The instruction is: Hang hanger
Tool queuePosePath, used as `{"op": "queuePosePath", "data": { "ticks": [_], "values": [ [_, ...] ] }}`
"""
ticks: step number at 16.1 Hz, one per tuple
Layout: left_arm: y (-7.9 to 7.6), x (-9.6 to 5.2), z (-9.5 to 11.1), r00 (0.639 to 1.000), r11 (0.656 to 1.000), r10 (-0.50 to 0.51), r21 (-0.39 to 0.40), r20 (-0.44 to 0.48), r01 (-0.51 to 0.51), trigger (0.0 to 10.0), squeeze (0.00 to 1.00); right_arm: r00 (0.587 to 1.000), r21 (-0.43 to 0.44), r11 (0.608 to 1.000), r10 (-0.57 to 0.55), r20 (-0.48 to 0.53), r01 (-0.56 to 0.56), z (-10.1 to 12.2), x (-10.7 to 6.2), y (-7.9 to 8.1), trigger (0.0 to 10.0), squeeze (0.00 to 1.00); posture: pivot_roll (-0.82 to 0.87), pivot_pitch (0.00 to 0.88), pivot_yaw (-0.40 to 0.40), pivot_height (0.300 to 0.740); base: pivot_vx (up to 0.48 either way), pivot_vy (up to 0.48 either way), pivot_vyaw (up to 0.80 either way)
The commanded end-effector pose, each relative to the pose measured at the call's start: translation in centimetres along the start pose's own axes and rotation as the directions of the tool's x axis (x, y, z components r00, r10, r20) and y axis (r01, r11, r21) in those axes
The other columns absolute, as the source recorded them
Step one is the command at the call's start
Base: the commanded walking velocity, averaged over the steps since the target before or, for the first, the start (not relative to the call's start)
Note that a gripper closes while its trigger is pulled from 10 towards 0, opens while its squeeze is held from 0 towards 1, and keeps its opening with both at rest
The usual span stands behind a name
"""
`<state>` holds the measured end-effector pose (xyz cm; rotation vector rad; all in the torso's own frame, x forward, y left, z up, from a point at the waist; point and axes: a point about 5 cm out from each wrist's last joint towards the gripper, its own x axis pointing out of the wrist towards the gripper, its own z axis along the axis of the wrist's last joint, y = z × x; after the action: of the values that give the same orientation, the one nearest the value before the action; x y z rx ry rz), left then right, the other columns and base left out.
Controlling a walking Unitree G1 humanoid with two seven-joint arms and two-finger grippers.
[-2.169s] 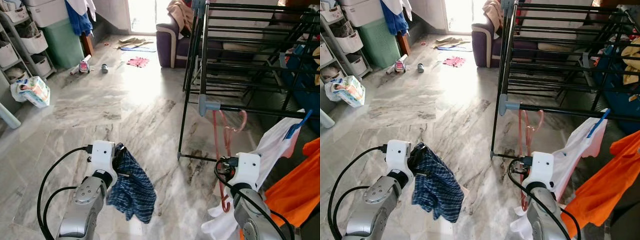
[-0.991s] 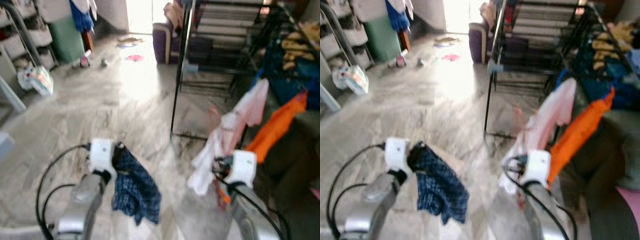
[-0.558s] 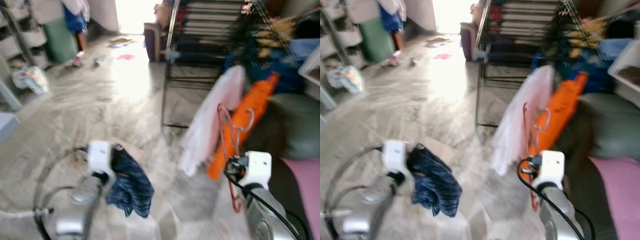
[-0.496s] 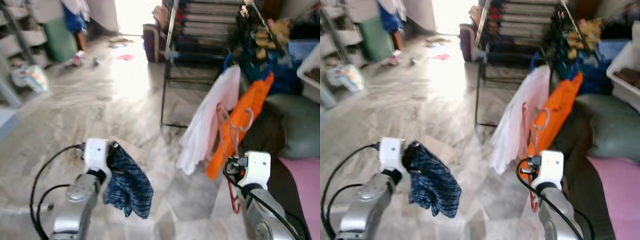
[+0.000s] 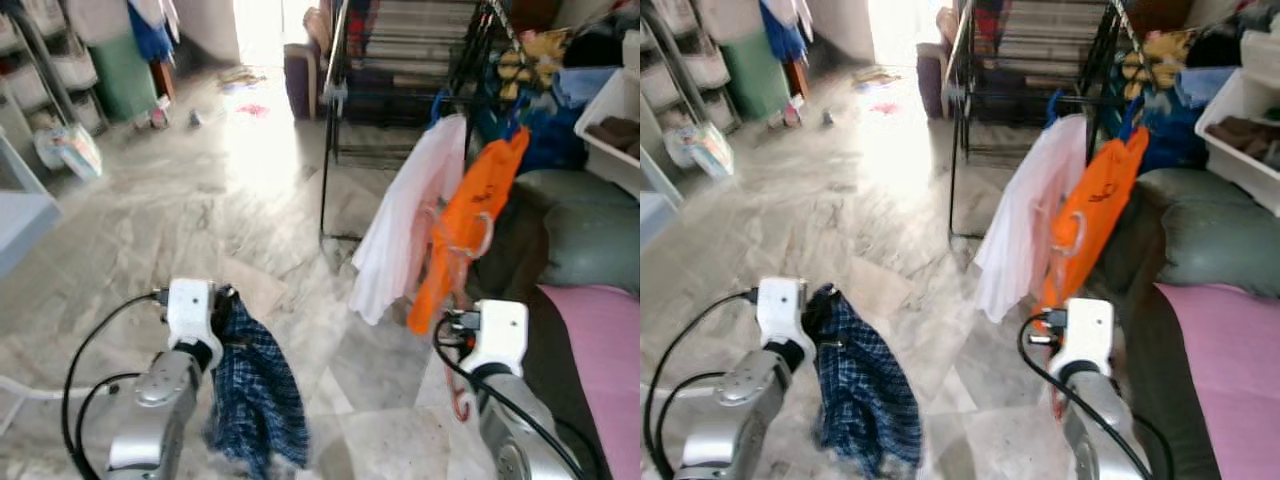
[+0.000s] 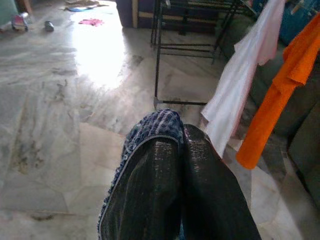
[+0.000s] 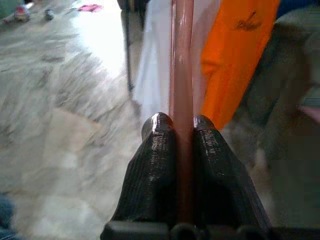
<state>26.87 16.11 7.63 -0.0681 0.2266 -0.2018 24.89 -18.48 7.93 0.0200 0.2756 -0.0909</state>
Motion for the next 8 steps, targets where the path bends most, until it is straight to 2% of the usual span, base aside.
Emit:
{"op": "queuePosePath", "data": {
  "ticks": [1, 8],
  "values": [
    [-0.11, 0.07, 0.5, 1.0, 1.0, -0.004, 0.001, 0.014, 0.004, 10.0, 0.0, 1.0, -0.002, 1.0, -0.02, 0.018, 0.02, 0.53, 0.3, -0.15, 10.0, 0.0, -0.02, 0.033, 0.006, 0.74, 0.0, 0.334, 0.0],
    [-0.26, 0.16, 0.43, 1.0, 1.0, -0.01, 0.0, 0.011, 0.01, 10.0, 0.0, 0.999, 0.047, 0.999, 0.009, 0.035, -0.01, 1.0, 0.38, 0.22, 10.0, 0.0, -0.02, 0.04, 0.001, 0.74, 0.0, 0.342, 0.0]
  ]
}}
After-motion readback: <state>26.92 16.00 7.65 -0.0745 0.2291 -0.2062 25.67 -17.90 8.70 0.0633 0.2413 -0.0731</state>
